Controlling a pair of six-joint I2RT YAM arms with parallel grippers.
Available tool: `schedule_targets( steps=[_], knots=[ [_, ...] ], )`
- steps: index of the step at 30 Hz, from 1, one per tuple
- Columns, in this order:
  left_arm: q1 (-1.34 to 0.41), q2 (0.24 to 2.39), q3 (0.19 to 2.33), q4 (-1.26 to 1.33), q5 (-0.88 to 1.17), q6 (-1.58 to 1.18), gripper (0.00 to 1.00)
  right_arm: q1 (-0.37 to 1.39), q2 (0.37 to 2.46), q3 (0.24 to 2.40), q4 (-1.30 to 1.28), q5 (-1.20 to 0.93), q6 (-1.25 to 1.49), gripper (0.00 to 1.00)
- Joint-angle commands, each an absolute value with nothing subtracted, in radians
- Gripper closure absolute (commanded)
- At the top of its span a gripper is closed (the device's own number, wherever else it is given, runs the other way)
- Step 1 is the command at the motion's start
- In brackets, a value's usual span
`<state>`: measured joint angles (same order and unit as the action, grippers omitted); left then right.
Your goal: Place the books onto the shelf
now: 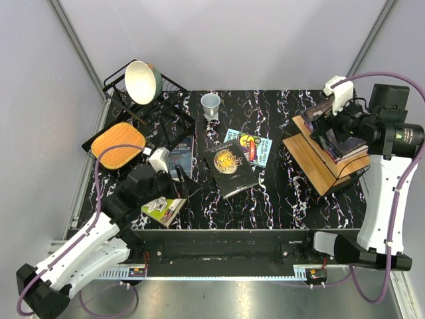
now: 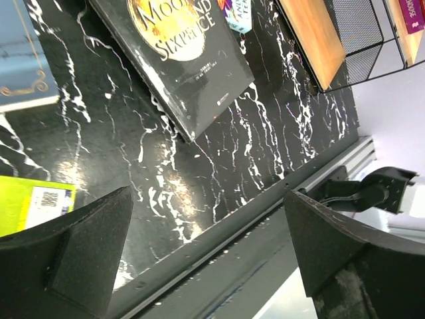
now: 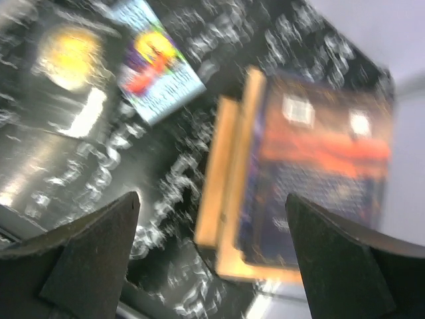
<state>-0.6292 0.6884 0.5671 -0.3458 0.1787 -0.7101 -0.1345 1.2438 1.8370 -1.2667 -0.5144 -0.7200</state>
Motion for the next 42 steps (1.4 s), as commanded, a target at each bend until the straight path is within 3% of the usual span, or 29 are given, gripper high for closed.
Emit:
schedule_targets(
  steps=[1, 7, 9, 11, 18, 42],
  knots=[
    [-0.629, 0.624, 0.543, -0.331, 0.127, -0.6, 0.01, -0.234, 1.288, 1.861, -1.557, -0.295, -0.836, 0.07],
    [-0.627, 0.603, 0.499, -0.284, 0.147, -0.557, 0.01, -0.284, 1.325, 1.869, -1.634, -0.238, -0.87, 0.12],
    [-0.627, 0.606, 0.491, -0.264, 0.166, -0.546, 0.01, -0.288, 1.331, 1.859, -1.635, -0.184, -0.88, 0.29],
    [-0.627, 0.609, 0.482, -0.252, 0.182, -0.548, 0.01, -0.298, 1.327, 1.853, -1.634, -0.161, -0.9, 0.66],
    [-0.627, 0.583, 0.449, -0.229, 0.233, -0.564, 0.01, -0.333, 1.296, 1.764, -1.634, -0.058, -0.946, 0.67],
    [-0.626, 0.561, 0.445, -0.222, 0.238, -0.565, 0.01, -0.426, 1.43, 1.694, -1.628, -0.137, -0.947, 0.65]
  ],
)
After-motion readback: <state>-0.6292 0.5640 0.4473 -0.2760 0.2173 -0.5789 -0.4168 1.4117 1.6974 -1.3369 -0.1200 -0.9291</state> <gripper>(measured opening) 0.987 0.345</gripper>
